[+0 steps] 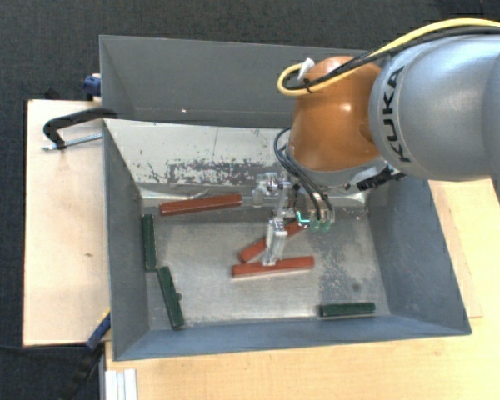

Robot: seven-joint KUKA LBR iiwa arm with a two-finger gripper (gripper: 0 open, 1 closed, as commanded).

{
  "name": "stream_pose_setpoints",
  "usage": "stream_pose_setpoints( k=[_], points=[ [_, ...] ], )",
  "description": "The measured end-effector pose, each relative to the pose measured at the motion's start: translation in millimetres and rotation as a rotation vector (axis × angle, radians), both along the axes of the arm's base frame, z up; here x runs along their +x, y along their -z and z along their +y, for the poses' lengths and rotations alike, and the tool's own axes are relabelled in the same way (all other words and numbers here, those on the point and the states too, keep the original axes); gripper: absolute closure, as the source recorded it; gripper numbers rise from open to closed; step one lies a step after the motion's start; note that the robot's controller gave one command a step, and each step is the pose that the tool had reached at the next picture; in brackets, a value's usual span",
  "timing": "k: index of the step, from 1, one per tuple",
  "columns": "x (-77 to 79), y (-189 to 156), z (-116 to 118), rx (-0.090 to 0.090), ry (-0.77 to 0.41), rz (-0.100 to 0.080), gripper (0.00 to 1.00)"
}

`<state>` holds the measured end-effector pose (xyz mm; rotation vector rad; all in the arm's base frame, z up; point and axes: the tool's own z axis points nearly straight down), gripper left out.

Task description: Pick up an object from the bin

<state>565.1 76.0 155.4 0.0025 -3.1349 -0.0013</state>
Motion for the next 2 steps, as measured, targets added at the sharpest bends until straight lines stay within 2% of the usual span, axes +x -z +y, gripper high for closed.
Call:
stream_pose_setpoints(
  k=[1, 2],
  points=[
    [2.0, -4.5, -0.3, 0.001, 0.002, -0.008, 0.0],
    [26.4, 82.2, -22.1, 0.001, -0.184, -0.013, 1.0]
  ],
)
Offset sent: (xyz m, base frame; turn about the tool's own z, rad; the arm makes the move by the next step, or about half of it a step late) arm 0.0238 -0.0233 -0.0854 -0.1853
